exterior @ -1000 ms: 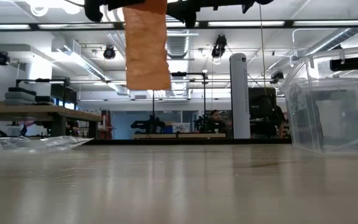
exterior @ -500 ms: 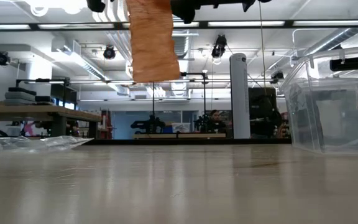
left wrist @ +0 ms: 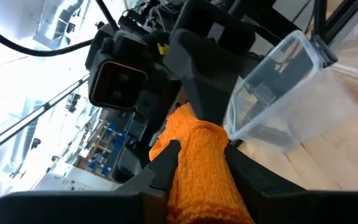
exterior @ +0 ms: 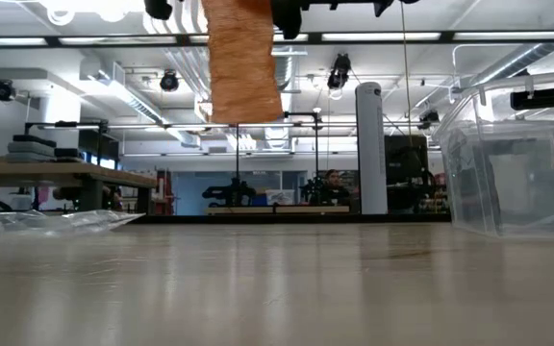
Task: Roll bandage
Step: Roll the orange bandage
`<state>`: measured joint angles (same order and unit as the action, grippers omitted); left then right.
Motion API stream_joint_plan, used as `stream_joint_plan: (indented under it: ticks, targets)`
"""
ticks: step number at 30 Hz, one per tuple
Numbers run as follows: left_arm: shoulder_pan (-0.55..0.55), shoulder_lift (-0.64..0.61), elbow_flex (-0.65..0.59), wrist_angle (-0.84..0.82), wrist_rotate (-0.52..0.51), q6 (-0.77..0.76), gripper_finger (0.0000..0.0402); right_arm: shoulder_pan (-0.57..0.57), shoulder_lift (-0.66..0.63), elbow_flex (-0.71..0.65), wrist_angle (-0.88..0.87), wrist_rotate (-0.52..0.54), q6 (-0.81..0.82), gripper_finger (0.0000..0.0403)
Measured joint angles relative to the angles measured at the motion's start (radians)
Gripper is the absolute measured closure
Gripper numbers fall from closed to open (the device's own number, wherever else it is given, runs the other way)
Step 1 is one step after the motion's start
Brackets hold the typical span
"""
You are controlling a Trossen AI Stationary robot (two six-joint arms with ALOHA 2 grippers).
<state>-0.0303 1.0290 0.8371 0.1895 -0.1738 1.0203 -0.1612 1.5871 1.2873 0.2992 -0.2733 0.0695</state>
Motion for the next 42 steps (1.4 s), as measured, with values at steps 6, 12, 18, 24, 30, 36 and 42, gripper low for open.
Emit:
stream_joint_plan:
  ticks: [6,12,18,24,30,36,42]
  targets:
    - [0.0,0.025,0.0,0.052,-0.001,0.0,0.0322,0.0,0.0,0.0,-0.002,0.0,0.038,0.007]
    - [0.0,0.039,0.0,0.056,-0.005,0.0,0.0322,0.0,0.0,0.0,-0.01,-0.003,0.043,0.0125]
    - [0.001,0.039,0.0,0.056,-0.01,-0.051,0.0317,0.002,0.0,0.0,-0.017,-0.005,0.039,0.0196]
    - [0.002,0.039,0.0,0.056,-0.017,-0.291,0.0278,0.002,0.0,0.0,-0.019,-0.004,-0.009,0.0257]
    - [0.001,0.028,0.047,-0.022,-0.039,-0.536,0.0211,0.002,0.0,0.0,-0.027,0.027,-0.053,0.0292]
    - [0.0,0.028,0.167,-0.288,-0.002,-0.706,0.0143,0.002,0.0,-0.001,-0.028,0.021,-0.172,0.0306]
    - [0.002,0.019,0.185,-0.325,0.035,-0.786,0.0117,0.017,-0.001,-0.001,-0.025,0.016,-0.374,0.0304]
